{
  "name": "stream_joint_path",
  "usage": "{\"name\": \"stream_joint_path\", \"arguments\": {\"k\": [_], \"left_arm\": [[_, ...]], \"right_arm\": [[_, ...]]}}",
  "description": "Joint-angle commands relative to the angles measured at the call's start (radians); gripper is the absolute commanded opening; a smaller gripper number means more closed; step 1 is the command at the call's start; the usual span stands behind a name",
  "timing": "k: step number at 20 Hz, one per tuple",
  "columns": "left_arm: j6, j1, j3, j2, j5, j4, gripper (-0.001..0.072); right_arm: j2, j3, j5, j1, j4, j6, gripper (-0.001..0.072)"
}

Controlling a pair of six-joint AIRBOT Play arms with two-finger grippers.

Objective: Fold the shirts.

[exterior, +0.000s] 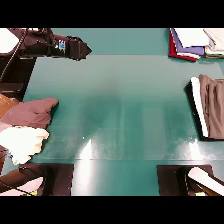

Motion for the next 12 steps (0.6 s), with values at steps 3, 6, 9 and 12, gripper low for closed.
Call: {"name": "stream_joint_path", "arguments": {"k": [3, 6, 9, 12], "left_arm": [[0.006, 0.003, 0.000, 0.001, 0.000, 0.009, 0.0024], [0.005, 0.003, 0.000, 0.001, 0.003, 0.000, 0.0023], [0.005, 0.003, 0.000, 0.001, 0.004, 0.000, 0.0024], [0.005, 0.003, 0.000, 0.001, 0.004, 0.000, 0.0024]], "right_arm": [[0.006, 0.100, -0.020, 0.175, 0.297, 0.007, 0.0698], [0.006, 0.160, -0.059, 0.383, 0.295, 0.007, 0.0677], [0.005, 0.193, -0.105, 0.581, 0.287, 0.007, 0.0455], [0.006, 0.208, -0.149, 0.747, 0.282, 0.006, 0.0018]]}}
